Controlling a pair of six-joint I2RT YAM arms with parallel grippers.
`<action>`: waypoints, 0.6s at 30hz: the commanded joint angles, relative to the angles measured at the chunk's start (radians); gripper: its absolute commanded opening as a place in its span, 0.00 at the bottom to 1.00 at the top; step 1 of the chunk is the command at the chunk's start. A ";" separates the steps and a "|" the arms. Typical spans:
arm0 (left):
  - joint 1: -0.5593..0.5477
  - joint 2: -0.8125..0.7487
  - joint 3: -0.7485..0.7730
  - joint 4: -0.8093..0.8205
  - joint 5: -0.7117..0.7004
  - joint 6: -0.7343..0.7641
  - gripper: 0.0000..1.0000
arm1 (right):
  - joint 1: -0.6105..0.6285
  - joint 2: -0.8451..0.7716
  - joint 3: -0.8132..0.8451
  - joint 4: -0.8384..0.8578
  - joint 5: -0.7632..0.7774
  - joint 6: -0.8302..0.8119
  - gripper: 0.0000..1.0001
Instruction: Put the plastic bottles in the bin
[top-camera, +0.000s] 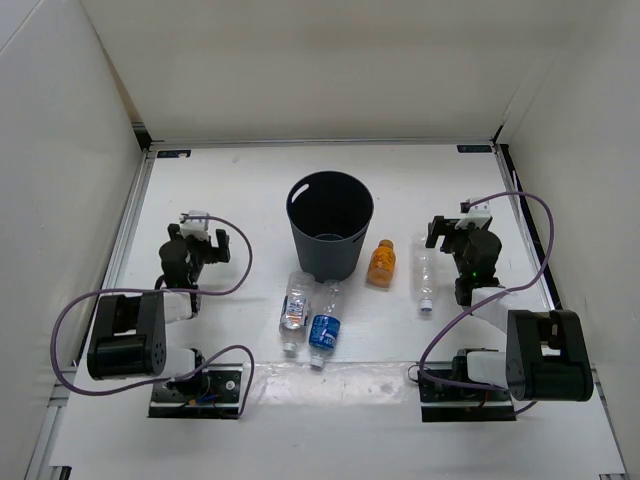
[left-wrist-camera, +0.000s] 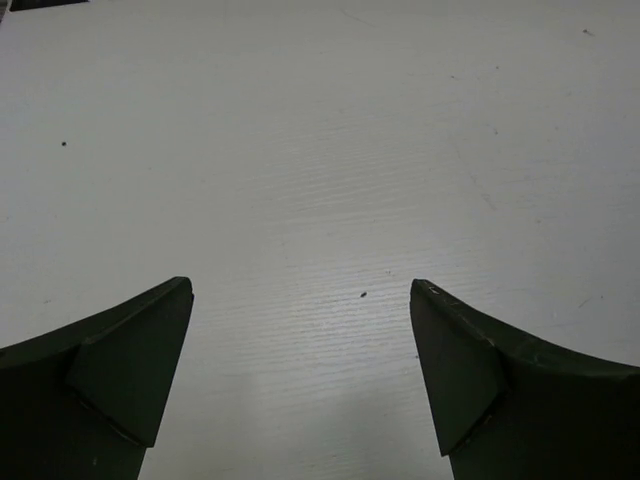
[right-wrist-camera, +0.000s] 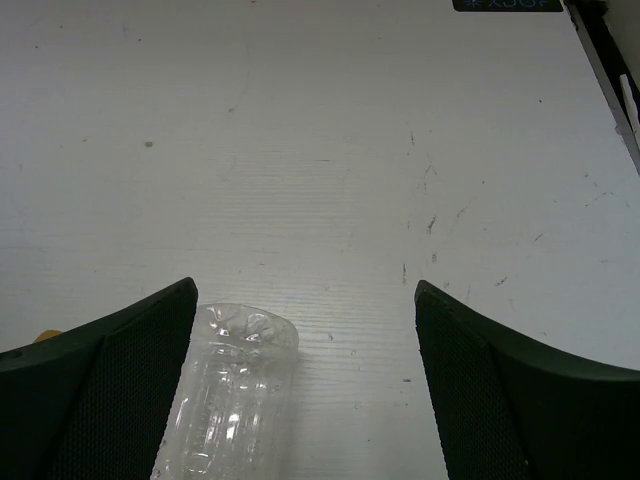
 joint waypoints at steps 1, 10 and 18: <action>-0.004 -0.083 0.016 0.006 0.003 0.000 1.00 | 0.008 0.003 0.031 0.029 0.019 -0.002 0.90; -0.001 -0.379 0.134 -0.329 -0.040 0.023 1.00 | 0.034 0.001 0.026 0.044 0.071 -0.004 0.90; -0.005 -0.383 0.495 -0.930 -0.353 -0.219 1.00 | 0.089 -0.051 0.046 0.007 0.206 -0.036 0.90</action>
